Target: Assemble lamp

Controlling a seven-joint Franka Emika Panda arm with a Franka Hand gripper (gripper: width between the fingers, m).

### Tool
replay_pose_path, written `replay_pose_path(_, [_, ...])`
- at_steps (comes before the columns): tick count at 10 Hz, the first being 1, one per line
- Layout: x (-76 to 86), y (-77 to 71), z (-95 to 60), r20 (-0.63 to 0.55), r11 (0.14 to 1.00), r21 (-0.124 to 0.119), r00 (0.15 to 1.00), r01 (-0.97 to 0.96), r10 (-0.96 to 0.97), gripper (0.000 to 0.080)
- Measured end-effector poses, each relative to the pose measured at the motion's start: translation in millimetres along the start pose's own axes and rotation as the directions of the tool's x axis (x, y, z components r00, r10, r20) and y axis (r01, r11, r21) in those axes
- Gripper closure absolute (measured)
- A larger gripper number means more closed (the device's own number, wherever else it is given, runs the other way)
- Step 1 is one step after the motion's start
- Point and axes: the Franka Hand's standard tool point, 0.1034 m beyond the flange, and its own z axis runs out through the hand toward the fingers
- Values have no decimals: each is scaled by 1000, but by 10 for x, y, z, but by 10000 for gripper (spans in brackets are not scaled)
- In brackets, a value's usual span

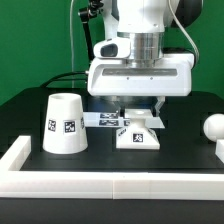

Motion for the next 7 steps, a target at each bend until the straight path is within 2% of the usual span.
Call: replay_pose_path(7, [936, -399, -33, -98, 997, 13, 992, 78, -76, 262])
